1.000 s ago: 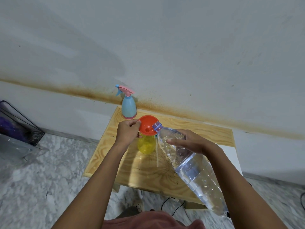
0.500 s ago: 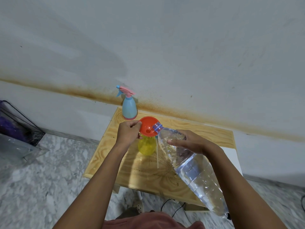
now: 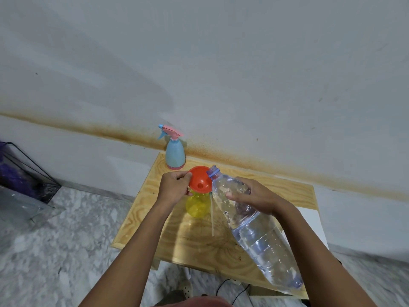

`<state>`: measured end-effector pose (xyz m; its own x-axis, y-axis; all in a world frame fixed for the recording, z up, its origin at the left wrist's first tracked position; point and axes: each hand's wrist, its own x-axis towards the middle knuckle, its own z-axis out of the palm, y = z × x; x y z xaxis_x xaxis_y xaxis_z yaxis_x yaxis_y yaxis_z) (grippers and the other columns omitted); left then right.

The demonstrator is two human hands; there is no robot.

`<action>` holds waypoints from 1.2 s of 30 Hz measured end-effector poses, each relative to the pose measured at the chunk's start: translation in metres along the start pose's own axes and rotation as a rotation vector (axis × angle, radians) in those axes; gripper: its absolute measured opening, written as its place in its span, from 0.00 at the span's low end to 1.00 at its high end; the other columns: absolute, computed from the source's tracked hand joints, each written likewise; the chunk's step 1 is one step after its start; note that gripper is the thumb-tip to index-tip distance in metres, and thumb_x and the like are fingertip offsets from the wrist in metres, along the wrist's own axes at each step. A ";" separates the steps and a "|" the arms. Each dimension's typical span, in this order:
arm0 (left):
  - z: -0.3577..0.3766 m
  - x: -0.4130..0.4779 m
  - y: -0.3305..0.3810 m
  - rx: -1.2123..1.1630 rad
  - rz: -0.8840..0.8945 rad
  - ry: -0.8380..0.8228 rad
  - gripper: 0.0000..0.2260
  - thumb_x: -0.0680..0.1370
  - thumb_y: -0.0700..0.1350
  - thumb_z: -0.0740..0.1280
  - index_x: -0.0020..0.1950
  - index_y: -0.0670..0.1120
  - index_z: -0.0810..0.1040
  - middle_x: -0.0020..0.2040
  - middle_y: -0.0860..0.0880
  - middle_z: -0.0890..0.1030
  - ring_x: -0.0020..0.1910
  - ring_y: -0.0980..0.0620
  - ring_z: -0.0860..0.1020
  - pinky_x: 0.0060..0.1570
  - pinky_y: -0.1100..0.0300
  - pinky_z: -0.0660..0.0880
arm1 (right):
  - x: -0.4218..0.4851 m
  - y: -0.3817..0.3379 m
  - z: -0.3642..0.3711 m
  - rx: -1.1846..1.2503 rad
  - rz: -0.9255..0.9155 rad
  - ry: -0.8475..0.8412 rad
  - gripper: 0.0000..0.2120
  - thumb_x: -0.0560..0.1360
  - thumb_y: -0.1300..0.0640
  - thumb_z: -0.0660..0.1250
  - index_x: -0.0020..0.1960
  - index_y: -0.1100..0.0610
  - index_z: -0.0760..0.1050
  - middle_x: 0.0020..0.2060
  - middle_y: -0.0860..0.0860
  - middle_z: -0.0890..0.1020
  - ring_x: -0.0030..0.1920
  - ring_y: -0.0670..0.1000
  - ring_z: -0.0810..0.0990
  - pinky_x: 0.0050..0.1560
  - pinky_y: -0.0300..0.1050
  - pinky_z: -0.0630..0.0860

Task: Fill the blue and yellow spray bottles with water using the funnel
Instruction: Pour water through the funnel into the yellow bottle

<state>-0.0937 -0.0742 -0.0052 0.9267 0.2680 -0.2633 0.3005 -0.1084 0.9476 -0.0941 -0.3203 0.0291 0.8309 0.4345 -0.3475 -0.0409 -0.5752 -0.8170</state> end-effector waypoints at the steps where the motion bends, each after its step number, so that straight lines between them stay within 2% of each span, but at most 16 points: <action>1: 0.000 0.000 0.000 -0.002 -0.002 -0.003 0.10 0.81 0.43 0.67 0.59 0.42 0.83 0.39 0.47 0.83 0.23 0.55 0.79 0.27 0.66 0.77 | -0.001 0.001 -0.001 0.024 -0.010 0.015 0.38 0.64 0.28 0.72 0.70 0.38 0.70 0.62 0.43 0.81 0.59 0.49 0.81 0.62 0.56 0.77; 5: 0.000 0.002 0.000 -0.006 -0.015 -0.013 0.10 0.81 0.43 0.67 0.58 0.42 0.83 0.38 0.48 0.82 0.24 0.54 0.79 0.28 0.66 0.77 | -0.009 -0.006 -0.003 0.135 -0.119 0.114 0.28 0.65 0.35 0.71 0.64 0.37 0.73 0.54 0.42 0.84 0.50 0.42 0.84 0.51 0.44 0.78; 9: -0.001 0.004 0.001 0.006 -0.017 -0.028 0.10 0.81 0.44 0.67 0.59 0.42 0.83 0.40 0.47 0.83 0.24 0.54 0.79 0.30 0.64 0.78 | -0.014 -0.003 -0.005 0.183 -0.242 0.341 0.29 0.66 0.36 0.71 0.66 0.38 0.73 0.59 0.45 0.82 0.56 0.51 0.82 0.58 0.55 0.79; 10: -0.001 0.005 0.001 0.007 -0.017 -0.030 0.10 0.81 0.44 0.67 0.59 0.42 0.83 0.39 0.48 0.83 0.24 0.54 0.79 0.30 0.64 0.78 | -0.015 -0.003 -0.007 0.192 -0.265 0.406 0.27 0.67 0.37 0.70 0.66 0.37 0.73 0.59 0.43 0.81 0.58 0.50 0.81 0.59 0.53 0.78; 11: -0.001 0.005 0.001 0.008 -0.016 -0.032 0.10 0.81 0.44 0.67 0.59 0.42 0.83 0.38 0.48 0.82 0.24 0.53 0.79 0.30 0.63 0.78 | -0.017 -0.004 -0.007 0.203 -0.284 0.474 0.25 0.68 0.38 0.69 0.65 0.36 0.72 0.59 0.41 0.80 0.60 0.45 0.80 0.60 0.47 0.77; 13: -0.001 0.006 0.001 0.011 -0.016 -0.033 0.10 0.81 0.43 0.67 0.59 0.42 0.83 0.38 0.47 0.82 0.24 0.53 0.79 0.31 0.63 0.78 | -0.019 -0.009 -0.007 0.214 -0.317 0.613 0.24 0.68 0.39 0.68 0.64 0.35 0.70 0.59 0.36 0.78 0.59 0.34 0.76 0.56 0.30 0.73; 14: -0.001 0.006 0.001 0.015 -0.015 -0.033 0.10 0.80 0.43 0.67 0.59 0.42 0.83 0.38 0.47 0.82 0.24 0.53 0.79 0.31 0.63 0.78 | -0.019 -0.010 -0.007 0.239 -0.330 0.679 0.25 0.68 0.40 0.68 0.64 0.37 0.69 0.60 0.37 0.77 0.58 0.32 0.76 0.53 0.26 0.72; 16: -0.002 0.007 0.002 0.021 -0.014 -0.035 0.10 0.80 0.43 0.67 0.59 0.42 0.83 0.39 0.46 0.83 0.24 0.52 0.79 0.29 0.63 0.78 | -0.012 -0.006 -0.006 0.290 -0.341 0.794 0.25 0.71 0.44 0.71 0.66 0.43 0.69 0.62 0.45 0.77 0.58 0.33 0.77 0.51 0.25 0.72; 19: -0.002 0.008 0.003 0.029 -0.015 -0.039 0.10 0.80 0.43 0.67 0.58 0.41 0.83 0.39 0.46 0.83 0.25 0.52 0.79 0.28 0.64 0.77 | 0.001 -0.001 -0.007 0.296 -0.321 0.915 0.28 0.72 0.49 0.73 0.69 0.45 0.67 0.66 0.48 0.74 0.64 0.37 0.74 0.58 0.27 0.71; 23: -0.002 0.009 0.003 0.029 -0.021 -0.042 0.10 0.80 0.43 0.67 0.59 0.41 0.83 0.39 0.45 0.83 0.25 0.52 0.79 0.28 0.65 0.77 | 0.020 0.000 -0.007 0.291 -0.267 1.001 0.34 0.72 0.52 0.75 0.73 0.55 0.64 0.65 0.45 0.71 0.59 0.31 0.71 0.56 0.20 0.65; 26: -0.002 0.009 0.003 0.028 -0.027 -0.043 0.10 0.80 0.42 0.67 0.59 0.41 0.83 0.38 0.45 0.82 0.25 0.51 0.78 0.28 0.64 0.78 | 0.029 0.004 -0.007 0.309 -0.247 1.035 0.35 0.73 0.53 0.74 0.74 0.55 0.61 0.65 0.45 0.69 0.58 0.25 0.69 0.54 0.19 0.65; 30: -0.002 0.008 0.005 0.024 -0.036 -0.047 0.10 0.81 0.42 0.67 0.59 0.41 0.83 0.38 0.45 0.81 0.25 0.51 0.78 0.27 0.65 0.77 | 0.034 0.013 0.003 0.367 -0.203 1.075 0.35 0.73 0.50 0.74 0.75 0.52 0.61 0.66 0.43 0.68 0.63 0.36 0.69 0.55 0.18 0.63; 33: -0.002 0.007 0.006 0.030 -0.033 -0.050 0.10 0.81 0.42 0.67 0.58 0.40 0.83 0.37 0.45 0.81 0.26 0.51 0.77 0.26 0.66 0.75 | 0.034 0.018 0.007 0.398 -0.203 1.096 0.35 0.73 0.51 0.74 0.75 0.52 0.61 0.67 0.45 0.70 0.62 0.36 0.70 0.56 0.20 0.66; 36: -0.001 0.007 0.005 0.039 -0.029 -0.046 0.10 0.81 0.42 0.67 0.58 0.40 0.83 0.36 0.45 0.81 0.24 0.52 0.77 0.26 0.65 0.75 | 0.032 0.020 0.003 0.379 -0.188 1.072 0.36 0.73 0.51 0.75 0.74 0.50 0.60 0.66 0.43 0.69 0.62 0.36 0.71 0.55 0.20 0.66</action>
<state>-0.0862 -0.0718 -0.0015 0.9267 0.2278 -0.2989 0.3346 -0.1385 0.9321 -0.0701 -0.3157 0.0005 0.8789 -0.4255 0.2156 0.1203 -0.2397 -0.9634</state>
